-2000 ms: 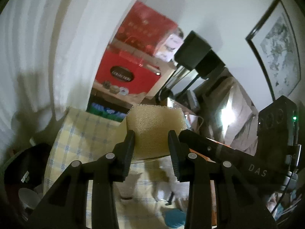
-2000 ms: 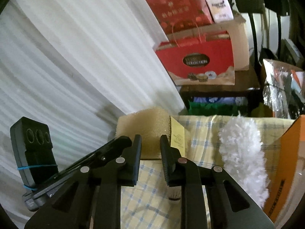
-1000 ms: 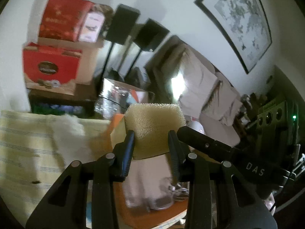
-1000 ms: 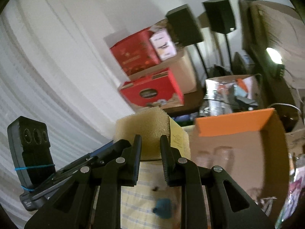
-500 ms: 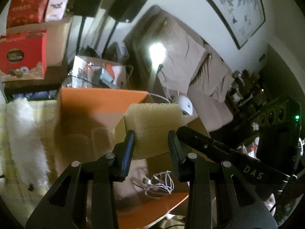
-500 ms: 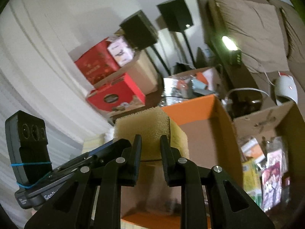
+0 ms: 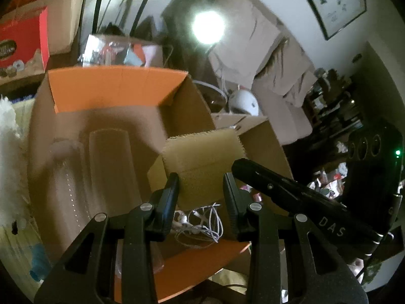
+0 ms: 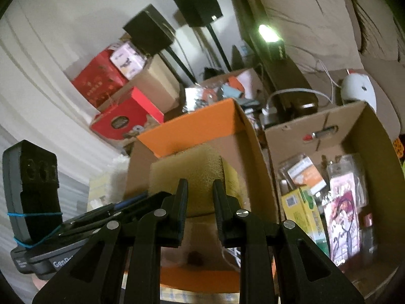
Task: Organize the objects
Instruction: 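Open both grippers to drop the sponge into the orange box, then withdraw both grippers from the box back over the table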
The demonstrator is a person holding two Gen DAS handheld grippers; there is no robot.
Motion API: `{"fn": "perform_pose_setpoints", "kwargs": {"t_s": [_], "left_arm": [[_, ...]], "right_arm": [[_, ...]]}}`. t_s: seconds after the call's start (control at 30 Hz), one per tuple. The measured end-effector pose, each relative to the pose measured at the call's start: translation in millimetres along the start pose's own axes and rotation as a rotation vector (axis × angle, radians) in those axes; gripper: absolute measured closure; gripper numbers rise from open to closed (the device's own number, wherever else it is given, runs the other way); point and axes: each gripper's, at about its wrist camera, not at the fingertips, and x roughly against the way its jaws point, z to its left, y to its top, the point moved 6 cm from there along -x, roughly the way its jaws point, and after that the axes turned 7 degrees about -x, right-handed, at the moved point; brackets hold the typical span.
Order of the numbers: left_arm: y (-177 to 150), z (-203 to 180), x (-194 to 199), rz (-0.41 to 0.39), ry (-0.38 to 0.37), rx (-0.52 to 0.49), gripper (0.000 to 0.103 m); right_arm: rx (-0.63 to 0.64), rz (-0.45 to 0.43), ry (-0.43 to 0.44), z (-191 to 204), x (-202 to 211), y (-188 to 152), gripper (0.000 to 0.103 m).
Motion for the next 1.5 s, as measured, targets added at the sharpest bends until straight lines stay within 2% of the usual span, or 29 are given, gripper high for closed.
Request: {"fn": "perform_pose_setpoints", "kwargs": {"t_s": [0.23, 0.57, 0.63, 0.7, 0.77, 0.97, 1.17, 1.3, 1.37, 1.4, 1.43, 1.5], "left_arm": [[-3, 16, -21, 0.051, -0.002, 0.033, 0.071], [27, 31, -29, 0.016, -0.005, 0.056, 0.070], [35, 34, -28, 0.006, 0.018, 0.043, 0.065], [42, 38, -22, -0.012, 0.037, 0.027, 0.041], [45, 39, -12, -0.028, 0.031, 0.013, 0.029], [43, 34, 26, -0.093, 0.099, -0.108, 0.022], [35, 43, 57, -0.136, 0.096, -0.096, 0.018], [27, 53, 81, -0.176, 0.148, -0.112, 0.016], [23, 59, 95, -0.198, 0.164, -0.117, 0.016], [21, 62, 103, -0.213, 0.168, -0.120, 0.016], [19, 65, 110, -0.230, 0.177, -0.126, 0.016], [15, 71, 123, -0.261, 0.213, -0.136, 0.016]], "right_arm": [[-0.019, 0.046, -0.022, -16, -23, -4, 0.082], [-0.002, 0.014, -0.069, -17, -43, 12, 0.082], [-0.002, -0.003, -0.068, -16, -47, 20, 0.083], [-0.001, -0.020, -0.071, -15, -52, 27, 0.083], [0.014, -0.042, -0.090, -14, -56, 34, 0.081], [0.085, -0.084, -0.167, -6, -70, 48, 0.077], [0.137, -0.090, -0.187, 6, -77, 44, 0.076], [0.165, -0.116, -0.247, 10, -80, 47, 0.065], [0.185, -0.129, -0.287, 9, -82, 49, 0.053], [0.201, -0.133, -0.310, 10, -84, 50, 0.043], [0.214, -0.138, -0.328, 10, -85, 51, 0.040], [0.218, -0.147, -0.325, 11, -85, 53, 0.039]]}}
